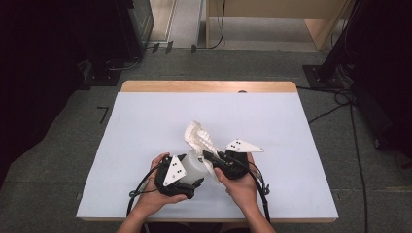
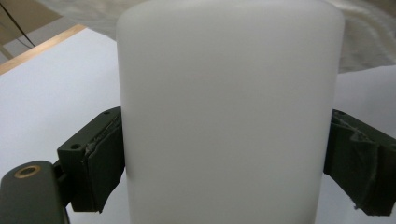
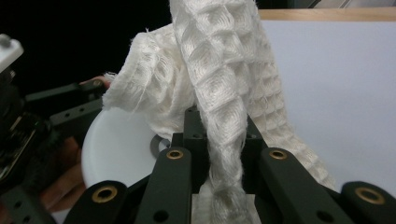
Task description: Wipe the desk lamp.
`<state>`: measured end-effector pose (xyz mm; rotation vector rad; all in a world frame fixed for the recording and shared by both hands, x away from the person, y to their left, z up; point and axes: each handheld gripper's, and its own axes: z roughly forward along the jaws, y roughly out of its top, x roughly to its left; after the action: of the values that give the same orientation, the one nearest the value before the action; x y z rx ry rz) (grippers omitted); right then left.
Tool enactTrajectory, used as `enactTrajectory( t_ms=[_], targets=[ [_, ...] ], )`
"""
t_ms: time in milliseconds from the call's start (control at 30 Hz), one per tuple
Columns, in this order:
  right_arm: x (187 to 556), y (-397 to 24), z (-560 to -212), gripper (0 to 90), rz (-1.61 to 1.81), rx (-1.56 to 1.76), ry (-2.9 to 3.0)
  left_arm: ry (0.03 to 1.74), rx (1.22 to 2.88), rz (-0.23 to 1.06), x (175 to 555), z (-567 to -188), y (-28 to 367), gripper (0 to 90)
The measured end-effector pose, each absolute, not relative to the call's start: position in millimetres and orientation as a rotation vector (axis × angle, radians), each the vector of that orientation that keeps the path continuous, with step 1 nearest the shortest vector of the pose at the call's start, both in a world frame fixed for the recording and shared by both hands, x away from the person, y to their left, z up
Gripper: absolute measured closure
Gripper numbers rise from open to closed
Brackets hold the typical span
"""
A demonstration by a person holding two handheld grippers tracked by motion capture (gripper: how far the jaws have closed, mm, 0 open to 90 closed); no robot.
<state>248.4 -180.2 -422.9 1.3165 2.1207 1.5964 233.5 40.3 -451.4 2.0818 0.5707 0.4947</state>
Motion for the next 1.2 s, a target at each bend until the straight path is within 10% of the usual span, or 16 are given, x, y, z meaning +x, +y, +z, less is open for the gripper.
enactTrajectory(
  t_ms=[567,1200],
  targets=[
    [244.5,-201.4,-384.4,79.4,1.632,1.268,2.013,0.766,1.764,0.576,268.6,-446.5,51.6,8.7],
    [247.5,-185.7,-417.6,78.3,1.561,1.331,2.052,0.863,1.79,0.499,255.5,-466.7,63.8,5.6]
  ],
)
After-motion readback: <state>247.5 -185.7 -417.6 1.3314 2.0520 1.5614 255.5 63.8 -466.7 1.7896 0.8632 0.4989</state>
